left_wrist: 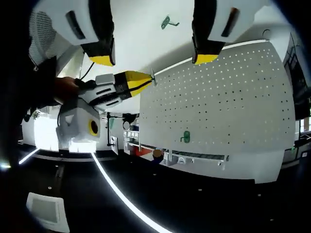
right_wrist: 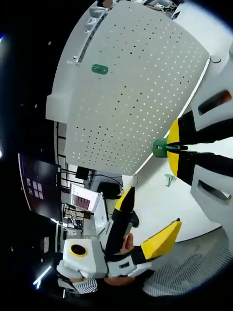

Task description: Insert the hook assembly into the mounting plate slot until the hook locks in place.

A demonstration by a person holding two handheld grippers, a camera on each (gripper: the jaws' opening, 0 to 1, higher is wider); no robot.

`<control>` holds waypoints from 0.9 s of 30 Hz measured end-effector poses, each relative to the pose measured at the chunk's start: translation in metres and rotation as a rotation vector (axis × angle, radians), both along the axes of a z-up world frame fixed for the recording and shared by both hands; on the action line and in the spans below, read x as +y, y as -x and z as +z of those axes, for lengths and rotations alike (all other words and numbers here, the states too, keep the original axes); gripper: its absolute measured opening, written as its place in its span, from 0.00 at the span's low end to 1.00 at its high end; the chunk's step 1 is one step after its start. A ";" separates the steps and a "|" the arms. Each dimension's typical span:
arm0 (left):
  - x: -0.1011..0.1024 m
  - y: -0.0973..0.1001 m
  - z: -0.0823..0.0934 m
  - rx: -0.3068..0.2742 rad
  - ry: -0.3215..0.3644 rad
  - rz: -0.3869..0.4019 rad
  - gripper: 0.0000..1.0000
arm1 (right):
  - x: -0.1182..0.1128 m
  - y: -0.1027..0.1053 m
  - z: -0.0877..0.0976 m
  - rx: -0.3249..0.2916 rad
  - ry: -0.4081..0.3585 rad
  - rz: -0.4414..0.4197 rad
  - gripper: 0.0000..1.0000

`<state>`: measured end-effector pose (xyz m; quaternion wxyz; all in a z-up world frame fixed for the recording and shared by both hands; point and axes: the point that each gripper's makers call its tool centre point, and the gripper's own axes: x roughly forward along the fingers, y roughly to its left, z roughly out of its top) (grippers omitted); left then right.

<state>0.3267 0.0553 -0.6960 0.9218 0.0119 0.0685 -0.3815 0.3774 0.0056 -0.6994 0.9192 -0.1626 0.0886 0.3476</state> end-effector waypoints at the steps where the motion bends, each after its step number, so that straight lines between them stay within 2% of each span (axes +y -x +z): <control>1: -0.001 0.001 0.000 0.002 0.003 -0.003 0.71 | -0.001 -0.001 0.002 -0.004 0.000 -0.004 0.01; 6: -0.002 0.004 -0.006 -0.011 -0.010 -0.007 0.77 | -0.009 -0.012 0.014 -0.028 -0.006 -0.035 0.01; 17: -0.004 0.007 -0.015 -0.011 -0.033 -0.020 0.80 | -0.032 -0.040 0.047 -0.077 -0.061 -0.124 0.01; 27: -0.005 0.005 -0.019 -0.003 -0.036 -0.020 0.83 | -0.055 -0.074 0.089 -0.150 -0.109 -0.211 0.01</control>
